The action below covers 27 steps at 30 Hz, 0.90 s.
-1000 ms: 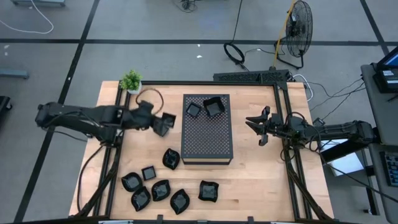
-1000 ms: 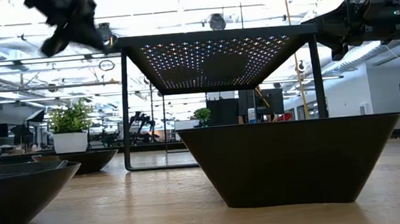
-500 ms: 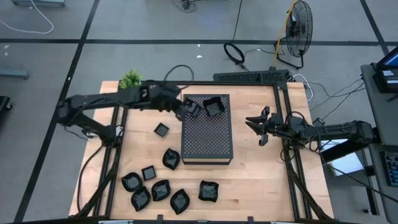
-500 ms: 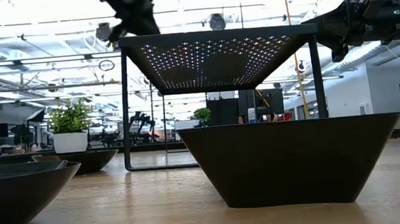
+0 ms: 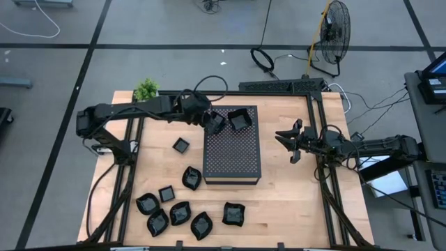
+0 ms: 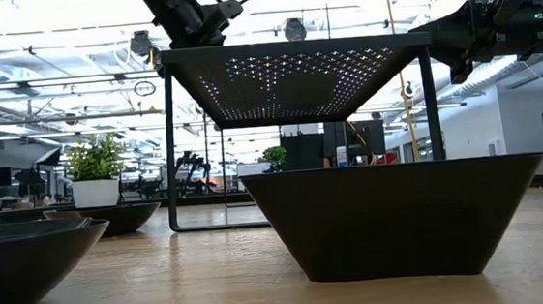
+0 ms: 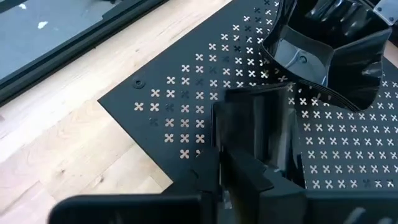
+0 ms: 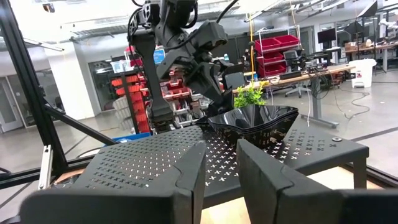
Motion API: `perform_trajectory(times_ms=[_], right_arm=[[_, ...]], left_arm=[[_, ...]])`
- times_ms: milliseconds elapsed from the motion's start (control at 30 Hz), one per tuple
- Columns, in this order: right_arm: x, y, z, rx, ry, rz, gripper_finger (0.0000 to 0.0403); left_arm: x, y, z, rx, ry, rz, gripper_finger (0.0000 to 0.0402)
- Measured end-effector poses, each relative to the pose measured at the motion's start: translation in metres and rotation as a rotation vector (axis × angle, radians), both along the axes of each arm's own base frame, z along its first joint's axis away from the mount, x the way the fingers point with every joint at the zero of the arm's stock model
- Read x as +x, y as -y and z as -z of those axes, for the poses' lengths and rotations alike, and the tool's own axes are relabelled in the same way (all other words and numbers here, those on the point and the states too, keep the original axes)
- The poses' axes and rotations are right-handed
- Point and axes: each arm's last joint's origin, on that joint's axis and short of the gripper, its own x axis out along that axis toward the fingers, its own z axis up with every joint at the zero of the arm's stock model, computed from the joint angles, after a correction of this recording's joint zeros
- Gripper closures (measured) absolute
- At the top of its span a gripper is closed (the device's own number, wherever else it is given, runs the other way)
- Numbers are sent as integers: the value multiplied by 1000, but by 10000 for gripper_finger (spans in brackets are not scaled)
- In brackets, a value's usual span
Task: Pick & Place Mini shaped plates
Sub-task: Stack the black square plate on top of the black square plates on the shelf
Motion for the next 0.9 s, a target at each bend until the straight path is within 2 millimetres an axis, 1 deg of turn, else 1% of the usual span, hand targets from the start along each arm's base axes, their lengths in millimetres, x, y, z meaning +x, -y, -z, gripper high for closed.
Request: perform_trajectory(times_ms=[100,300,500,633,733,900], right_arm=[[0,0,0,0,0,0,326],[0,0,0,0,0,0,326],[0,0,0,0,0,0,326],[0,0,0,0,0,0,326],[0,0,0,0,0,0,326],[0,0,0,0,0,0,326]], left_arm=[[0,0,0,1,-2,7,359],[0,2,0,-9,-7,110,339],[-6,4,-9,18,9,140,320],[-9,5,-13,53,9,180,320],[-9,4,-13,56,6,140,319],[-7,-3,-8,28,11,-4,318]])
